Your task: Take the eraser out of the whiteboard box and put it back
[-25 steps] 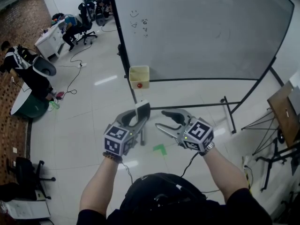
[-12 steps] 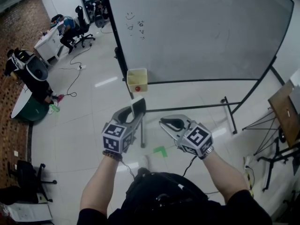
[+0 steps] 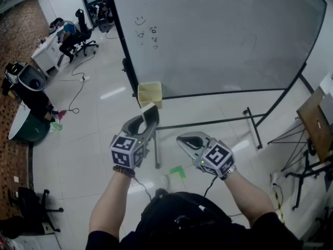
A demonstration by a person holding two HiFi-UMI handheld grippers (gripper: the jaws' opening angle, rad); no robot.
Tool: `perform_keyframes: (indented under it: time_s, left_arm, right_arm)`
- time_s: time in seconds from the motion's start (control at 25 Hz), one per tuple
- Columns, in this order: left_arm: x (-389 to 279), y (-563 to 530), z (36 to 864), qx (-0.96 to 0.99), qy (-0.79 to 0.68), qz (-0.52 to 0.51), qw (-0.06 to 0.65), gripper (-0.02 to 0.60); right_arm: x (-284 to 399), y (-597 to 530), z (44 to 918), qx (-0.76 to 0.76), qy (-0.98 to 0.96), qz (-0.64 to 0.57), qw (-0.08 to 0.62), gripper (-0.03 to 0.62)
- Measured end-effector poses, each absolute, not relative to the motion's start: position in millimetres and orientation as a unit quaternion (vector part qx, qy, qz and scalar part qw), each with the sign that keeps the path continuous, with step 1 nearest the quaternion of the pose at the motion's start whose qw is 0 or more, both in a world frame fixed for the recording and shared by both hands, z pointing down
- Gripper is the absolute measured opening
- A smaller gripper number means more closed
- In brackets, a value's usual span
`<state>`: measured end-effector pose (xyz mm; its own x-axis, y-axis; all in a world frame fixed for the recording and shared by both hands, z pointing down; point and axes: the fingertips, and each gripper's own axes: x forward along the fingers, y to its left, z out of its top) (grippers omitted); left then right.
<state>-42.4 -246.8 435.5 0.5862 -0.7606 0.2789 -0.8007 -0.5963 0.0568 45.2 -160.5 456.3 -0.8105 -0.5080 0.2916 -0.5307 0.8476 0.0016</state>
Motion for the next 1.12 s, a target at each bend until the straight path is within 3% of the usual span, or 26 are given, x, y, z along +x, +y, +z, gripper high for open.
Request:
perform_keyframes:
  time_s: [0.52,1.12]
  left_arm:
    - [-61,-335,450,0.900,-0.403,0.149,0.077,0.176]
    - [-44,-403,477,0.923,-0.308,0.229,0.000,0.176]
  right_arm:
    - [18,-232,473,0.300,-0.940,0.071,0.147,0.025]
    - [16,-294,494,0.350,-0.919,0.097,0.152,0.025]
